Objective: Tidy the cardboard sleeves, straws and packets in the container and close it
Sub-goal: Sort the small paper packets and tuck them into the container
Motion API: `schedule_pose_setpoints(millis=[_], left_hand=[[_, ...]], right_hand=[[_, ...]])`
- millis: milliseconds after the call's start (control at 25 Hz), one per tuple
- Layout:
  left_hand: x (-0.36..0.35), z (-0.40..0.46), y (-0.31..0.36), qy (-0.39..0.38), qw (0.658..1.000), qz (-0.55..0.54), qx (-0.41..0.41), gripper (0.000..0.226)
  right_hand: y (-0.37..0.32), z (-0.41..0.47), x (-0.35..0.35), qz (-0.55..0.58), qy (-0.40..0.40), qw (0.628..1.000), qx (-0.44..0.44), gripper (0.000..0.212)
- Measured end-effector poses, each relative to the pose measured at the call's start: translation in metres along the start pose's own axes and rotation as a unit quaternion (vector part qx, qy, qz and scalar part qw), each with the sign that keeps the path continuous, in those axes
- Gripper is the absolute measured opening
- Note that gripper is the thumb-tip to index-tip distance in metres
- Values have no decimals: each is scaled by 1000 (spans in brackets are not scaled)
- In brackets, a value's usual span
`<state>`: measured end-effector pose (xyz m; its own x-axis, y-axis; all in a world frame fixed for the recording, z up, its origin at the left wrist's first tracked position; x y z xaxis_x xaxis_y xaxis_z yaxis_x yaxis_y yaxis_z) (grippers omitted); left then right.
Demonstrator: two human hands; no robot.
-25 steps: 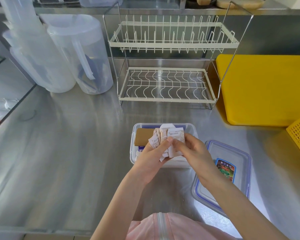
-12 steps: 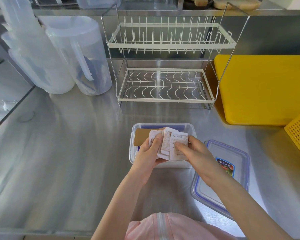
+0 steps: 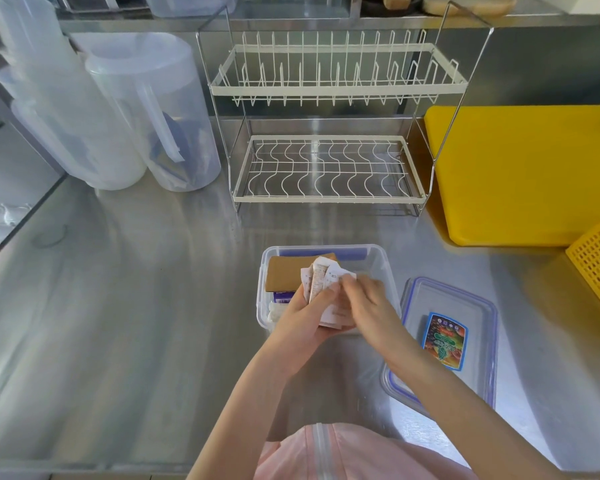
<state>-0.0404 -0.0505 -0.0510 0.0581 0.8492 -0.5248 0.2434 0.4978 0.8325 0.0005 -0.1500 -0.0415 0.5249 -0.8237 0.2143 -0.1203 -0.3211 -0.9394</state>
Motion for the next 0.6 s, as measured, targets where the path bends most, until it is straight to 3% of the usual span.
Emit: schedule_pose_setpoints(millis=[80,160,240,440,600], left_hand=[[2,-1,1,-1,998,65,8,25],[-3,-1,1,-28,989,147,2,42],[-10,0,3,-51,980,193,-18,55],[-10,1,6,-36,976,215,14,52],[-14,2,5,-45,975,214,26,54]], right_hand=[[-8,0,9,-18,2,999,51,38],[-13,1,11,-114,-53,988,93,67],[-17,1,10,-194,-94,968,129,79],[-21,3,18,-170,-120,968,139,32],[-21,5,17,-224,-134,955,142,25]])
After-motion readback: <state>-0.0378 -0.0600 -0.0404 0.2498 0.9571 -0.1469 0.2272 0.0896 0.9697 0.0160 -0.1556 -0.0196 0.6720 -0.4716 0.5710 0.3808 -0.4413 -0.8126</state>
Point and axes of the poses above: each hand's wrist, its own z-axis towards the middle knuckle, its own x-axis out of the back of the hand, y = z × x, the point moved 1 cm from there along z, towards the middle knuckle, and after that the axes turned 11 degrees about -y, right-handed, at the moved point
